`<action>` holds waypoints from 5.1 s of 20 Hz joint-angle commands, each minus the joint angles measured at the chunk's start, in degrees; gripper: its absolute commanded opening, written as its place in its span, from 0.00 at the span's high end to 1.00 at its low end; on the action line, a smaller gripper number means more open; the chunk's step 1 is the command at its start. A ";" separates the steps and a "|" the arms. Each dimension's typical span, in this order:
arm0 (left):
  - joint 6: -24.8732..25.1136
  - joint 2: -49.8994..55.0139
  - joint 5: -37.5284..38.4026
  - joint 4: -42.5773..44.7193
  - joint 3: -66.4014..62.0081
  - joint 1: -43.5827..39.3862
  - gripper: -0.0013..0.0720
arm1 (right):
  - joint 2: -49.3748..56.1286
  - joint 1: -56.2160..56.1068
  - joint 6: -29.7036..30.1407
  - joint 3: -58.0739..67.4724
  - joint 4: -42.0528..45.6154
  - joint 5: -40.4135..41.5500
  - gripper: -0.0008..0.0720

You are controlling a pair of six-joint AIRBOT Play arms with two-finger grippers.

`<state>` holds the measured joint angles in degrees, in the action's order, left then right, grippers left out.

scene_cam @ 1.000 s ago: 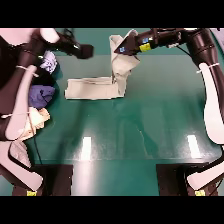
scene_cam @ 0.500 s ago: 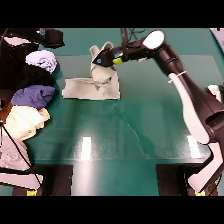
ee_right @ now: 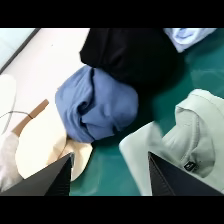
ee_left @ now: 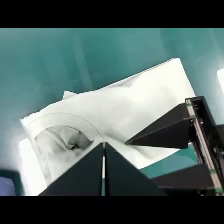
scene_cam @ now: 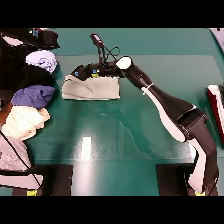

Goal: Fold the shirts.

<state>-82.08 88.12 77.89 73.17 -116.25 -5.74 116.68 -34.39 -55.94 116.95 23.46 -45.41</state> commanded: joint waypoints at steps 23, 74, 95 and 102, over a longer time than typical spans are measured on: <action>-0.02 0.11 4.11 -4.44 0.85 0.07 0.95 | 6.71 16.13 -23.08 -7.96 10.54 -20.61 0.11; -3.02 0.09 12.61 -10.29 0.83 0.00 0.95 | -31.63 90.62 -1.38 -5.66 18.64 -20.81 0.97; 0.04 0.09 13.09 -10.45 0.85 0.00 0.95 | -53.07 92.35 -27.69 -43.91 70.25 -32.98 0.96; 1.07 0.11 13.07 -10.47 0.85 0.00 0.95 | -53.09 92.32 -31.85 -41.53 75.14 -34.12 0.01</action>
<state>-81.52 88.20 90.96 62.70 -115.39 -5.74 63.66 57.95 -85.23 74.17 97.17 -79.09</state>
